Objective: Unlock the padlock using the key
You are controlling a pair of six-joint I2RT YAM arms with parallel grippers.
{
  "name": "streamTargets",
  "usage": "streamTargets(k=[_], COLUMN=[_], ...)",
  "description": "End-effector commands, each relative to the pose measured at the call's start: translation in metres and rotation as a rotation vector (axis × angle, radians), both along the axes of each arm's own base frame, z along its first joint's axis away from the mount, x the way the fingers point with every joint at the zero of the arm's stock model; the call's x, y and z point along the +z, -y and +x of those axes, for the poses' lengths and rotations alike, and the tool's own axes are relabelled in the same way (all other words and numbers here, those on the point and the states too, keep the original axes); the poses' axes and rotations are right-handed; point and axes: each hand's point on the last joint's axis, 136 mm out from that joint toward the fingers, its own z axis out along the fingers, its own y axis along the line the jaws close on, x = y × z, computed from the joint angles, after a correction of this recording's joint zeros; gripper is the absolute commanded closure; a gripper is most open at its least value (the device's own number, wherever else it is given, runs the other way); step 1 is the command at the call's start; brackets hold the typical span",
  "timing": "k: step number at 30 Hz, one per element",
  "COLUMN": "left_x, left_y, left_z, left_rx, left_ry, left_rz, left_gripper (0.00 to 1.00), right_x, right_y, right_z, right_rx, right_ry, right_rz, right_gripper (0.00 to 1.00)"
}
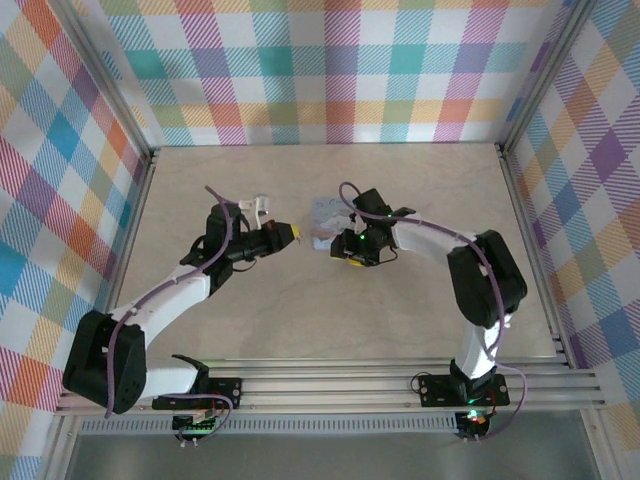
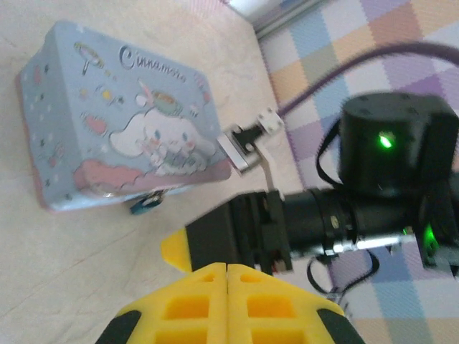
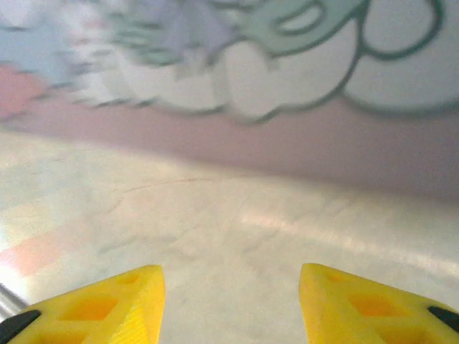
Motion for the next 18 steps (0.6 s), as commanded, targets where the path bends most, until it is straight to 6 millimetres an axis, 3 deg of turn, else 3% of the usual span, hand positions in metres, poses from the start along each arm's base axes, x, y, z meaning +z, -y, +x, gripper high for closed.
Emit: streamTargets(k=[1,5,8,11,18], left_x=[0.037,0.062,0.078,0.089,0.100], left_y=[0.007,0.018,0.022,0.023,0.022], left_z=[0.014,0.028,0.035,0.037,0.038], left_rx=[-0.006,-0.025,-0.027,-0.029,-0.011], left_ry=[0.001,-0.016,-0.013,0.002,0.012], left_rz=[-0.099,-0.175,-0.234,-0.255,-0.312], left_gripper=[1.00,1.00,1.00,1.00,1.00], right_x=[0.090,0.170,0.206,0.221,0.216], right_y=[-0.011,-0.030,-0.046,-0.059,-0.071], right_z=[0.002,0.011,0.014,0.018,0.026], right_rx=[-0.040,-0.025,-0.008,0.002,0.019], right_ry=[0.108,0.271,0.297,0.283,0.237], right_rz=[0.162,0.386,0.540,0.645,0.657], right_gripper=[0.49,0.61,0.63,0.62,0.63])
